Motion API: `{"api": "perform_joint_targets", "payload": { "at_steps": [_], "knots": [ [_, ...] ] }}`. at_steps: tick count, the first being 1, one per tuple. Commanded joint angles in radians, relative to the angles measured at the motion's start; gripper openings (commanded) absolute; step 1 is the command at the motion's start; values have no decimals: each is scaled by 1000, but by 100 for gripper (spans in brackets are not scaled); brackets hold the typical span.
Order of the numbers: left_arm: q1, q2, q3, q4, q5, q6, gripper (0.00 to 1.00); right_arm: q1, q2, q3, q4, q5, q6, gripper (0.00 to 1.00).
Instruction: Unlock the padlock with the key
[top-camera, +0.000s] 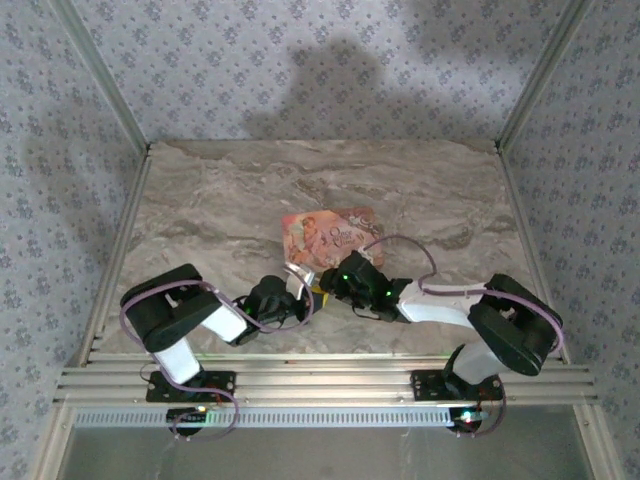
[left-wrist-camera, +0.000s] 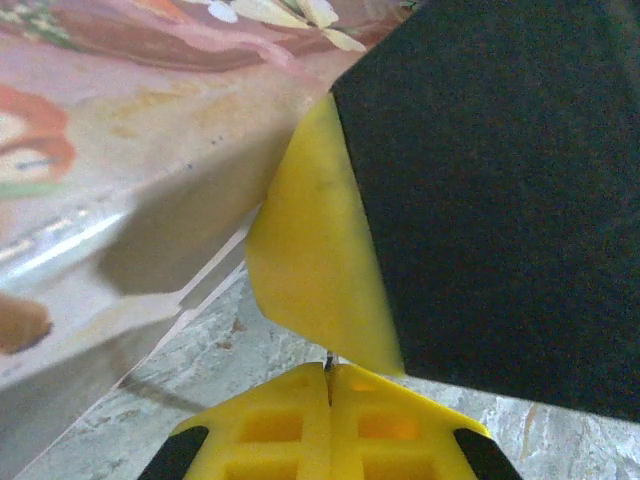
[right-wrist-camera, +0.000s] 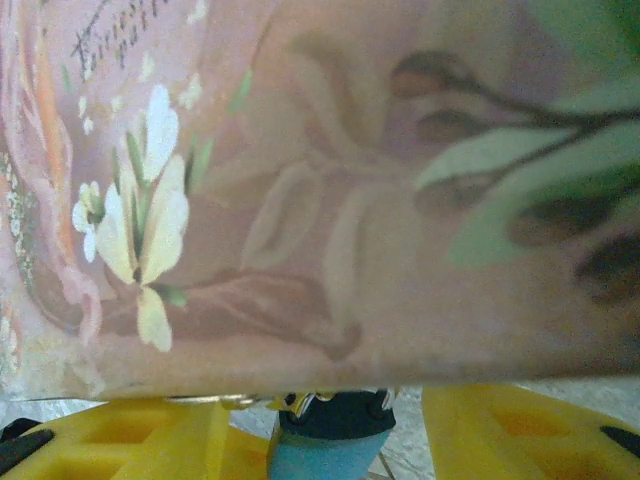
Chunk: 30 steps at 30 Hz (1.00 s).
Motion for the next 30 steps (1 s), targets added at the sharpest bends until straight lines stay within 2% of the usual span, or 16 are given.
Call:
{"api": "perform_joint_targets", "payload": {
  "at_steps": [1, 3, 8, 12, 17, 18, 19, 22, 23, 25, 30],
  "knots": [
    [5, -35, 28, -14, 64, -3, 0, -11, 19, -13, 71, -2, 22, 50],
    [6, -35, 29, -16, 71, -3, 0, -16, 23, -14, 75, -8, 24, 46],
    [9, -35, 24, -9, 86, -13, 0, -22, 27, -19, 72, -19, 38, 27],
    [11, -44, 21, -9, 92, -12, 0, -25, 27, -19, 75, -37, 47, 18],
    [14, -71, 27, -51, 99, 0, 0, -25, 26, -7, 55, -59, 66, 0],
    [13, -82, 27, -69, 91, 3, 2, -25, 28, -4, 54, -63, 71, 0],
    [16, -96, 27, -84, 85, 4, 8, -26, 26, 0, 51, -67, 76, 0],
    [35, -160, 9, -143, 62, -4, 35, -28, 27, 24, 19, -78, 88, 0],
    [49, -187, -2, -160, 65, -15, 40, -29, 27, 32, 13, -83, 90, 0],
    [93, -224, -17, -182, 120, -40, 43, -31, 27, 50, -4, -95, 97, 0],
    [188, -277, -43, -177, 281, -104, 41, -44, 26, 96, -42, -137, 124, 0]
  ]
}}
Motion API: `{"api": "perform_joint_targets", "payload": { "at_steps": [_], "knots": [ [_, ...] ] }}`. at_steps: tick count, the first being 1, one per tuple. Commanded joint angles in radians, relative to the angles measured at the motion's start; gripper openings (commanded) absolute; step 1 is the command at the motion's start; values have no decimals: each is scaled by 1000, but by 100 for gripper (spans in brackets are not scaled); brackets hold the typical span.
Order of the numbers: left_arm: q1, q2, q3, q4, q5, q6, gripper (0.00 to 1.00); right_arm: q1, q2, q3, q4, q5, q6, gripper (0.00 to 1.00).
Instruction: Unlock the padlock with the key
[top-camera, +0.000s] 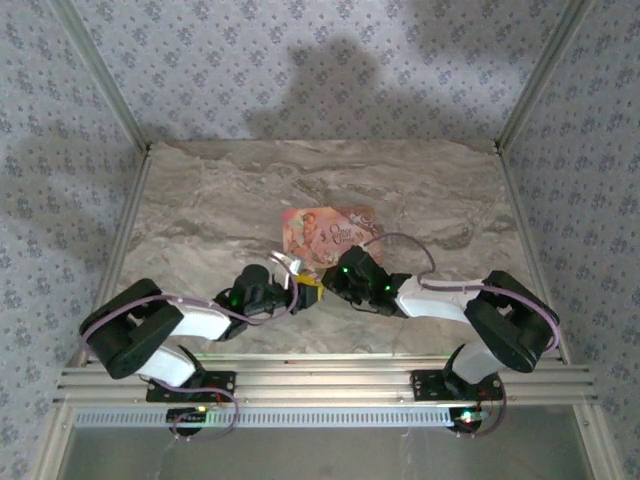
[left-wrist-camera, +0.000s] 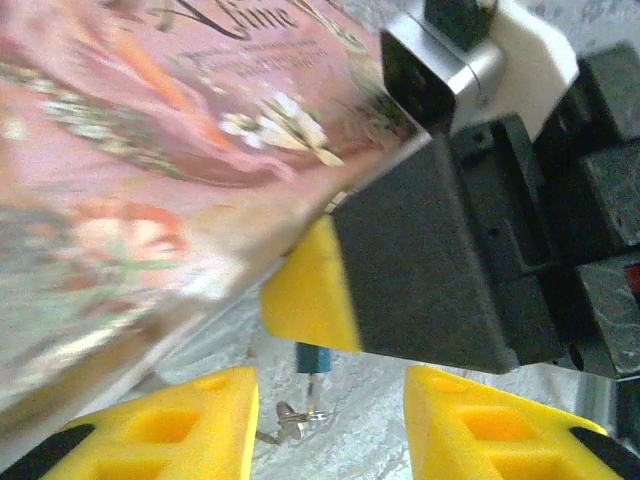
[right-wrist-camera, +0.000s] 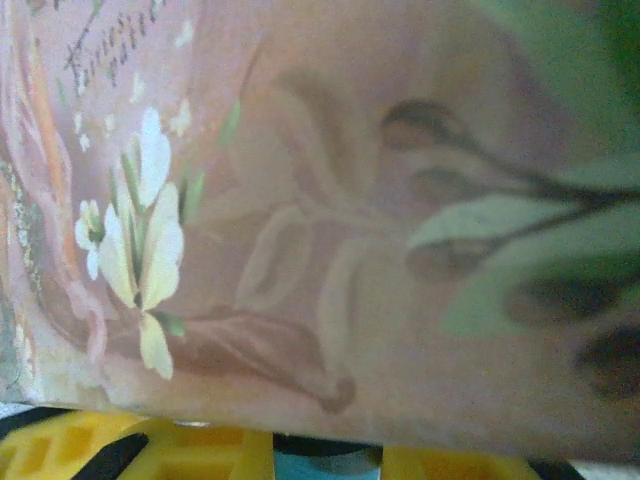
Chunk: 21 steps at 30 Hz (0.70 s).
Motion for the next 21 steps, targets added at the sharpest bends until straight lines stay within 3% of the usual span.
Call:
{"api": "perform_joint_targets", "payload": {
  "at_steps": [1, 4, 12, 16, 21],
  "knots": [
    [48, -38, -21, -3, 147, -66, 41, -10, 4, 58, -32, -66, 63, 0],
    [67, -35, -31, 50, 192, -118, 40, -14, 3, 71, -29, -86, 79, 0],
    [92, 87, -17, 211, 280, -223, 28, -18, 2, 90, -28, -116, 92, 0],
    [91, 151, -22, 287, 281, -246, 27, -16, -2, 91, -29, -120, 94, 0],
    [90, 152, -21, 263, 264, -226, 27, -16, -11, 90, -36, -120, 93, 0]
  ]
}}
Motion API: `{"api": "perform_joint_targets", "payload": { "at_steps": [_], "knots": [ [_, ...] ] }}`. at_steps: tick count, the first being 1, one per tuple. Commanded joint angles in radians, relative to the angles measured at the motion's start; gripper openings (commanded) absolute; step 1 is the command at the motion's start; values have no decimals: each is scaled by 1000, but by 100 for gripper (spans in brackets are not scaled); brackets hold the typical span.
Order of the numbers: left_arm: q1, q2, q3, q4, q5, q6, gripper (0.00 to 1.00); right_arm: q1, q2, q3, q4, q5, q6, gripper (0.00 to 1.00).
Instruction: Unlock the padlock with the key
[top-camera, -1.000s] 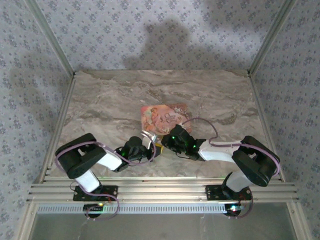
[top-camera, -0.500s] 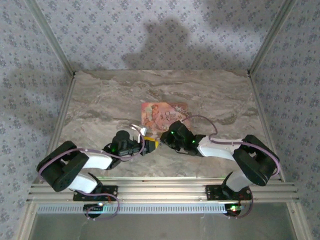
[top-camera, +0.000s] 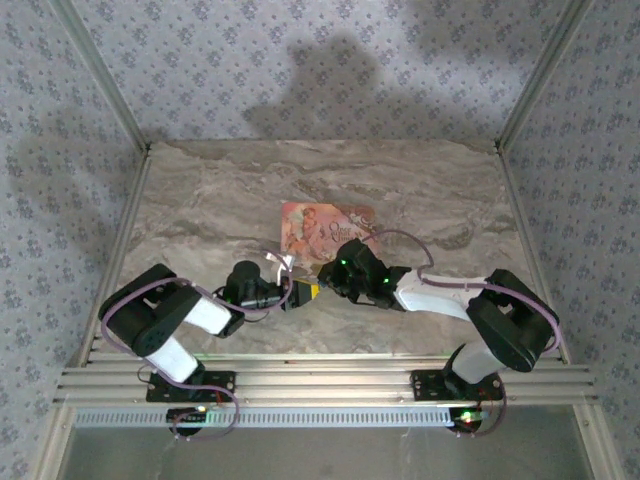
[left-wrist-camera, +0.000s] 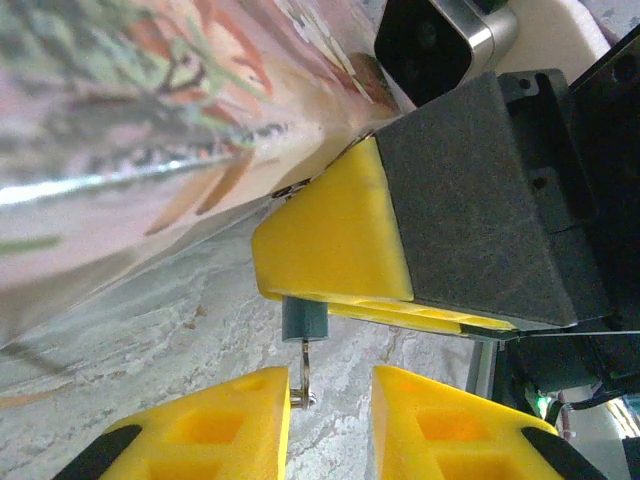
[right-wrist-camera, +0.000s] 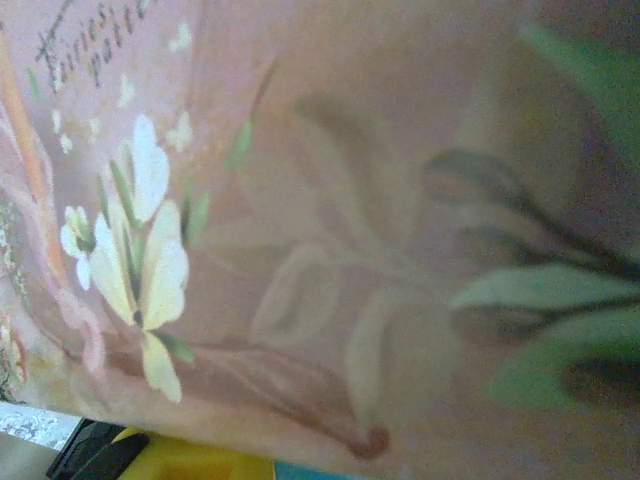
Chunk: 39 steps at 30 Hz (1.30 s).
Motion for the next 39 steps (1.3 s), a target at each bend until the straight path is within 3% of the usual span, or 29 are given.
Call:
{"api": "perform_joint_targets", "payload": {
  "at_steps": [1, 39],
  "knots": [
    [3, -6, 1, 49, 17, -4, 26, -2, -13, 34, 14, -41, 29, 0],
    [-47, 37, 41, -13, -61, 40, 28, -1, 5, 68, 14, -56, 29, 0]
  ]
}}
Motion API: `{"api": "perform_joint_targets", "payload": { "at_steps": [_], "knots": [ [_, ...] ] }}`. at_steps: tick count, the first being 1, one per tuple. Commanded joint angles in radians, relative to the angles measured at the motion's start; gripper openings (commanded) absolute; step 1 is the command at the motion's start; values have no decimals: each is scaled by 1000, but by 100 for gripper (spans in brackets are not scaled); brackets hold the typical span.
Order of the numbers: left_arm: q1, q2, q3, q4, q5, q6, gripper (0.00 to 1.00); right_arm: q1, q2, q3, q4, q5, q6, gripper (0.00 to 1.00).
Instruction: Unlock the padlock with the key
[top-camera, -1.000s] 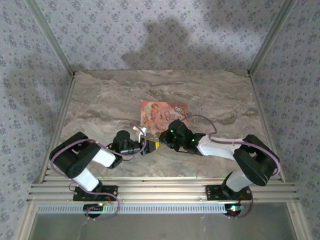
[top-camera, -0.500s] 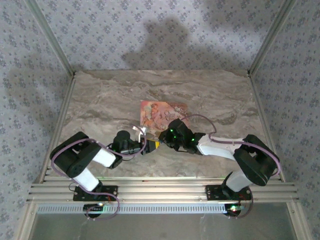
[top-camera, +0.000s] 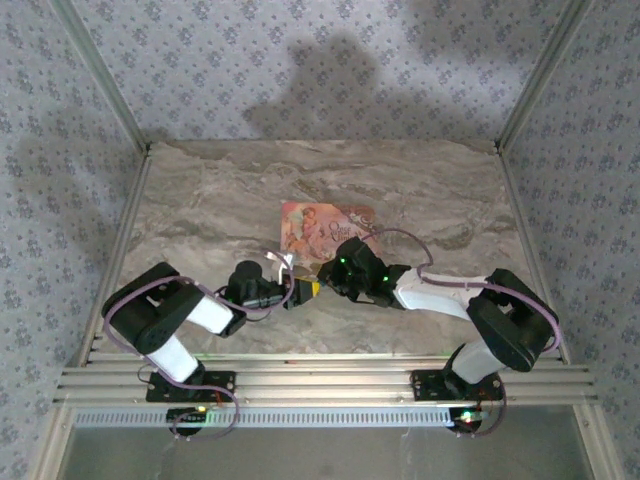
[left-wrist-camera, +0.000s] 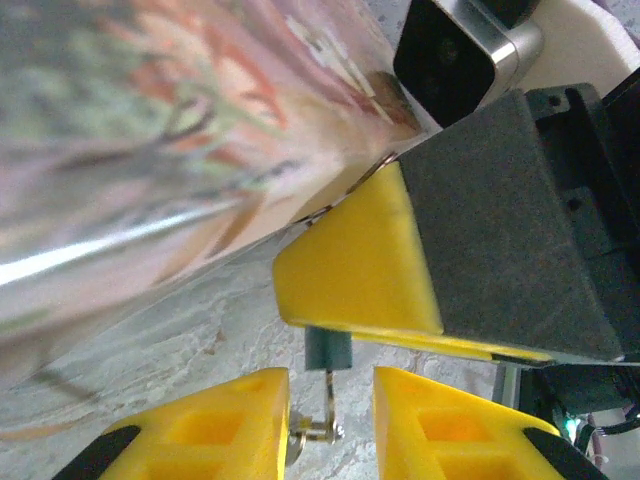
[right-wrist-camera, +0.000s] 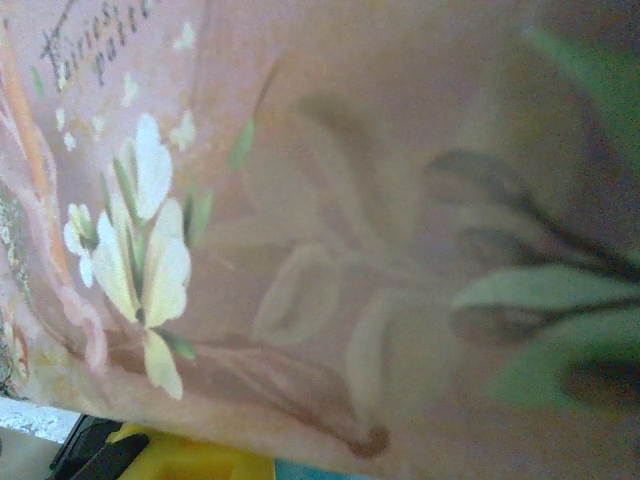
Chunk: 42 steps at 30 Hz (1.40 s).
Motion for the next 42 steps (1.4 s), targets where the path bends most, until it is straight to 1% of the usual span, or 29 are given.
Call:
{"api": "perform_joint_targets", "payload": {
  "at_steps": [1, 9, 11, 18, 20, 23, 26, 30, 32, 36, 42],
  "knots": [
    [-28, 17, 23, -21, -2, 22, 28, 1, 2, 49, 37, -50, 29, 0],
    [-35, 7, 16, -50, -41, 32, 28, 0, 2, 48, 33, -49, 28, 0],
    [-35, -4, 14, -71, -51, 40, 24, 0, 1, 46, 33, -49, 29, 0],
    [-38, -23, 18, -98, -38, 67, 1, 1, 0, 51, 32, -45, 29, 0],
    [-43, -23, 19, -99, -31, 82, 0, 1, 1, 53, 32, -45, 31, 0],
    [-57, -33, 7, -105, -82, 120, 0, 1, 3, 55, 35, -52, 33, 0],
    [-107, -55, -19, -115, -202, 218, 0, 0, 3, 57, 38, -65, 43, 0],
    [-242, -81, -17, -189, -456, 436, 0, -5, 3, 74, -5, -95, 50, 0],
    [-293, -73, -3, -207, -555, 511, 0, -8, 2, 87, -43, -112, 44, 0],
    [-379, -53, 31, -217, -718, 628, 0, -9, 2, 107, -104, -131, 34, 0],
    [-523, 13, 95, -241, -925, 793, 0, 2, 9, 108, -126, -125, 40, 0]
  ]
}}
